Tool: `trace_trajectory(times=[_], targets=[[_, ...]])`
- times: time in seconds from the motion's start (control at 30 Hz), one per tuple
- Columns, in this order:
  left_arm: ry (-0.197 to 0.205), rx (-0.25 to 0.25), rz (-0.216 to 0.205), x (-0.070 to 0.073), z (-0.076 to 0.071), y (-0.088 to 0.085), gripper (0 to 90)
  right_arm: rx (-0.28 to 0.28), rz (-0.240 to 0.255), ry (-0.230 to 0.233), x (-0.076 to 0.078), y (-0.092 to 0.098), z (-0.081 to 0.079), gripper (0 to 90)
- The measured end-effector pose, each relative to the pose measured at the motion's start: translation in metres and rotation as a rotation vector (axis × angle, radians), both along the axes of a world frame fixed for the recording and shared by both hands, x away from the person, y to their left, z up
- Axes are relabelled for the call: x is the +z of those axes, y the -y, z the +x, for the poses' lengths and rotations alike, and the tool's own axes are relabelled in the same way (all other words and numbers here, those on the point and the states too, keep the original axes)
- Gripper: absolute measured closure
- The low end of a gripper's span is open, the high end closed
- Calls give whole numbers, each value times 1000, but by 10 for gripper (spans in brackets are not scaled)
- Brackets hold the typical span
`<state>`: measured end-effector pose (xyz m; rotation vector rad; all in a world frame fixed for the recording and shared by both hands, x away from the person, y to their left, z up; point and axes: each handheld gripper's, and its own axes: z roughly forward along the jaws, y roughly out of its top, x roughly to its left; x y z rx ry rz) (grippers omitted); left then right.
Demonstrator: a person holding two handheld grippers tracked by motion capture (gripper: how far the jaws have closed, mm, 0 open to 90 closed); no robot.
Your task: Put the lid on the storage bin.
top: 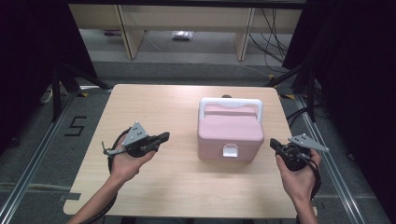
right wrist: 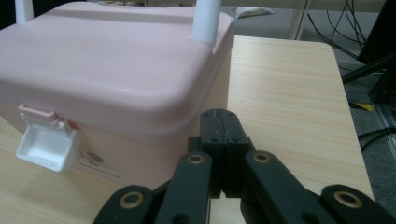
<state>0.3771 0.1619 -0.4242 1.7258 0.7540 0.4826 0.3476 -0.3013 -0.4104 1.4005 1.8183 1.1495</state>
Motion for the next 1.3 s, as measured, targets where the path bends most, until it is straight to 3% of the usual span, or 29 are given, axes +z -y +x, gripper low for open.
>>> trace_trajectory(times=[0.03, 0.07, 0.1, 0.13, 0.2, 0.27, 0.3, 0.33, 0.37, 0.43, 0.47, 0.5, 0.57, 0.6, 0.67, 0.7, 0.73, 0.83, 0.97, 1.03, 1.07, 1.1, 1.13, 1.17, 1.23, 1.3], targets=[[1, 11, -4, -3, -2, -6, 896, -19, 33, -25, 0, -2, -3, 900], [0, 21, -6, -4, -3, -9, 896, -27, 21, -33, -2, 0, -3, 900], [1, 36, 2, -5, -5, -15, 895, -11, 0, -6, -3, 2, -1, 900], [3, 49, 0, -7, -6, -20, 895, -18, 18, -8, -4, 2, -2, 900], [8, 83, 9, -11, -9, -31, 894, -17, -1, -2, -5, 6, -3, 900], [23, 110, 16, -15, -11, -41, 894, -38, 32, -24, -7, 5, -6, 900], [20, 127, 22, -17, -13, -47, 894, -23, 10, -8, -8, 8, -5, 900], [16, 141, 14, -19, -14, -52, 893, -37, 26, -21, -9, 7, -6, 900], [15, 154, 12, -21, -15, -57, 891, -26, -4, -9, -10, 10, -6, 900], [18, 182, 2, -26, -16, -66, 889, -25, -2, -11, -12, 12, -6, 900], [12, 207, 15, -27, -18, -71, 888, -48, 27, -28, -13, 10, -8, 900], [14, 228, 19, -30, -19, -77, 887, -44, -11, -14, -15, 13, -7, 900], [14, 251, 9, -35, -20, -84, 888, -49, 6, -30, -19, 13, -8, 900], [9, 267, 11, -37, -22, -88, 887, -49, -16, -25, -21, 15, -8, 900], [11, 301, 14, -42, -24, -97, 887, -62, 6, -43, -24, 15, -10, 900], [13, 308, 8, -45, -24, -101, 886, -61, -25, -44, -25, 18, -10, 900], [9, 320, 14, -47, -26, -105, 884, -64, 11, -55, -28, 17, -11, 900], [3, 353, 15, -55, -29, -117, 877, -71, -15, -58, -35, 21, -11, 900], [-6, 386, 17, -65, -32, -128, 861, -96, 14, -77, -46, 22, -14, 896], [-1, 399, 20, -71, -34, -132, 844, -87, -6, -77, -51, 26, -13, 890], [-3, 406, 21, -73, -34, -134, 836, -113, 21, -107, -52, 24, -15, 884], [3, 411, 10, -76, -35, -136, 832, -91, -18, -79, -54, 28, -13, 881], [2, 417, 6, -78, -35, -137, 827, -111, 1, -99, -56, 26, -14, 877], [5, 422, -4, -80, -36, -138, 821, -90, -28, -70, -58, 28, -12, 876], [-1, 434, -1, -83, -38, -139, 807, -118, -1, -95, -60, 26, -14, 866], [2, 434, -10, -86, -39, -138, 799, -100, -21, -79, -62, 28, -13, 850]])
